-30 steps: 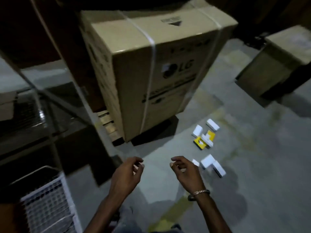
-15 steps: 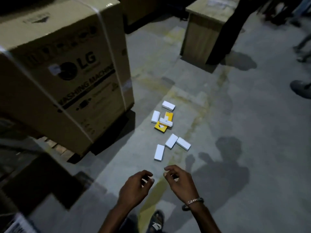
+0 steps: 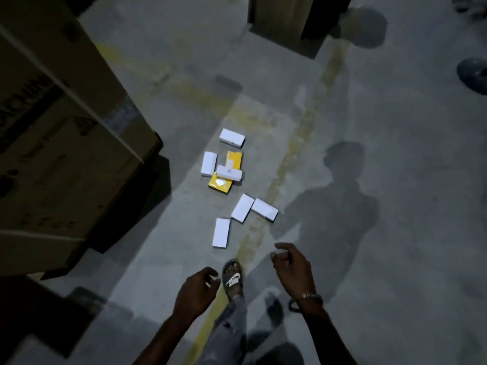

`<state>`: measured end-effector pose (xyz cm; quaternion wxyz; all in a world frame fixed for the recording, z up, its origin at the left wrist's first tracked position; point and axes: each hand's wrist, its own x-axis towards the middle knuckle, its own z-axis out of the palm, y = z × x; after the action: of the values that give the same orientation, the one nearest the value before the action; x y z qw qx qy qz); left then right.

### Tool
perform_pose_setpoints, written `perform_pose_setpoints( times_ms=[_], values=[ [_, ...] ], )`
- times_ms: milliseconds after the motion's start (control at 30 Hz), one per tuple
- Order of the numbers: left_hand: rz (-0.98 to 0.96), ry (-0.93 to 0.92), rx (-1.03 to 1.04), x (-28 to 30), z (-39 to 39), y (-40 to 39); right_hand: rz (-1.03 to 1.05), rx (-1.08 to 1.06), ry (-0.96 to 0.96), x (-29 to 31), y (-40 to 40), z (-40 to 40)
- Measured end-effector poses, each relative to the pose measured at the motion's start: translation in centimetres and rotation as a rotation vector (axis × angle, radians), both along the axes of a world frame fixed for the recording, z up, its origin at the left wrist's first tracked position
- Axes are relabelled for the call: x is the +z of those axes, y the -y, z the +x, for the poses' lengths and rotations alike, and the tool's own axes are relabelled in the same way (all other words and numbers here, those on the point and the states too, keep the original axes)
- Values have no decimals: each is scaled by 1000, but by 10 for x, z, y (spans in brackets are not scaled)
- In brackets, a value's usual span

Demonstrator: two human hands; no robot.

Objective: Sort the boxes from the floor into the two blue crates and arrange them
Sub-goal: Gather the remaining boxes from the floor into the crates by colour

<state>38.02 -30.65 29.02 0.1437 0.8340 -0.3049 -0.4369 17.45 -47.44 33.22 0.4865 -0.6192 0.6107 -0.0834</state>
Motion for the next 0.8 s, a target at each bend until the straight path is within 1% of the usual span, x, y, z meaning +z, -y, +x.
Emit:
perform_pose_setpoints(
  times_ms=[67, 100, 167, 267, 333, 400, 467, 500, 567, 667, 733, 800],
  values=[
    [42, -2, 7, -56, 8, 35, 67, -1, -41, -54, 40, 5],
    [68, -10, 34, -80, 12, 48, 80, 8, -65, -77, 56, 9],
    [116, -48, 122, -145, 18, 74, 127, 24, -104, -143, 89, 17],
    [194, -144, 282, -250, 24, 99, 214, 75, -178, -254, 133, 35],
    [280, -177, 322, -330, 28, 113, 278, 94, -243, -341, 162, 43],
    [331, -154, 324, -404, 38, 124, 291, 125, -282, -420, 188, 52],
    [359, -84, 364, -465, 46, 129, 303, 225, -343, -488, 211, 55],
    [377, -50, 395, -497, 49, 131, 284, 285, -385, -526, 222, 54],
    [391, -4, 415, -556, 49, 136, 183, 408, -462, -596, 245, 53],
    [394, 77, 355, -624, 43, 139, 36, 637, -641, -678, 270, 56],
    [393, 171, 280, -657, 34, 138, -45, 697, -713, -712, 278, 58],
    [350, 240, 270, -675, 30, 135, -110, 684, -708, -729, 274, 56]
  ],
)
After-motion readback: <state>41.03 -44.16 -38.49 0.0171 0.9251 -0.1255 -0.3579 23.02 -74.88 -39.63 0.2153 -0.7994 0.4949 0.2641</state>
